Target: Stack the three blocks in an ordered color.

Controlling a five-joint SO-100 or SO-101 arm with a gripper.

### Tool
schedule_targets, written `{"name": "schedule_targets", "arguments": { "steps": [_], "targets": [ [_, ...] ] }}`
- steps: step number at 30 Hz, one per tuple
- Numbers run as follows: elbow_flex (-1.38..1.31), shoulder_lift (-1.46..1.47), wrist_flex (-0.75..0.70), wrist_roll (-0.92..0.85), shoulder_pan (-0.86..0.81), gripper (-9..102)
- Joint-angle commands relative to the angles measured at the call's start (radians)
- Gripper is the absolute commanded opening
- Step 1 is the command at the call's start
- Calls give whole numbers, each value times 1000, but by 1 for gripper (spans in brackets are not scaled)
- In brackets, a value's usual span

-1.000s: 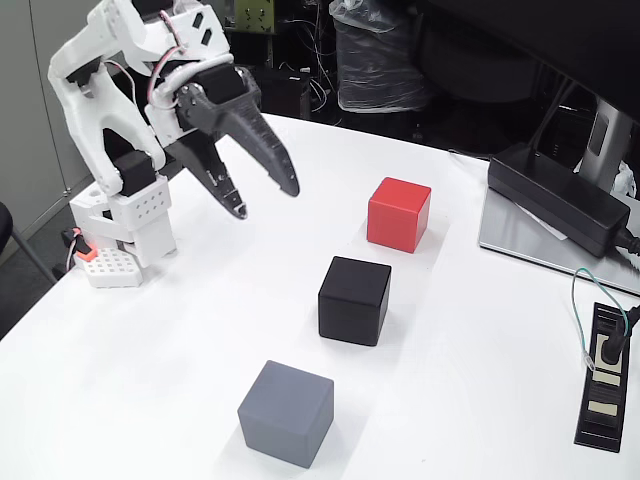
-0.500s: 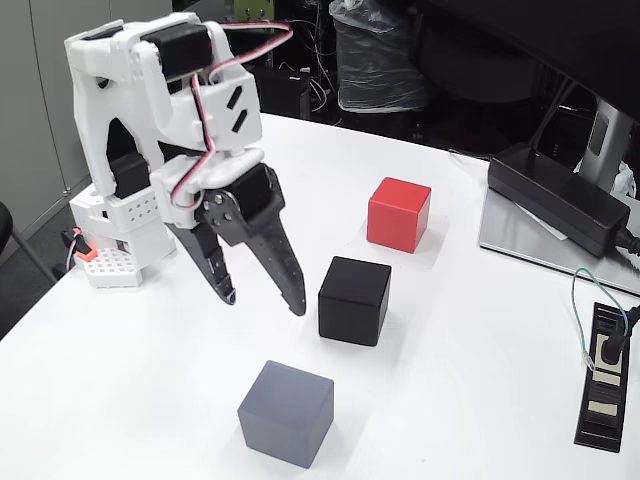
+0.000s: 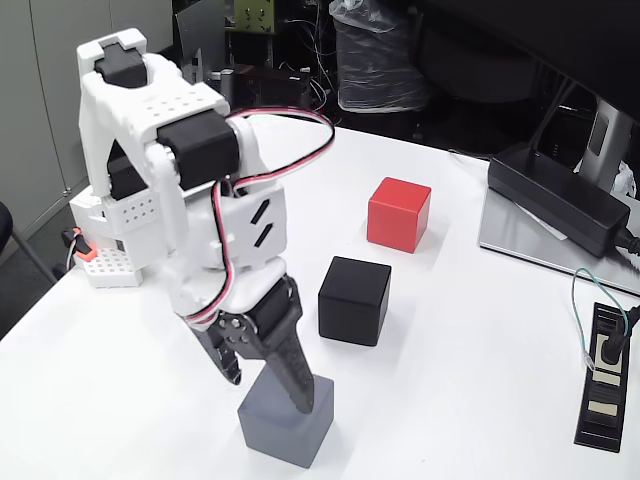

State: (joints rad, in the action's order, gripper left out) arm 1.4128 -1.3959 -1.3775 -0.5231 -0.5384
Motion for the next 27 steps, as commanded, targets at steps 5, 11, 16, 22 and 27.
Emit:
{"name": "schedule_targets", "arguments": {
  "steps": [5,11,16,22,27],
  "targets": [
    [-57,29,-9,-11,-12,27],
    [-58,31,-3,-11,-11,28],
    [-60,34,-3,-12,-11,28],
    [-61,26,-3,-23,-9,28],
    [-83,26,-14,-71,-9,28]
  ]
}}
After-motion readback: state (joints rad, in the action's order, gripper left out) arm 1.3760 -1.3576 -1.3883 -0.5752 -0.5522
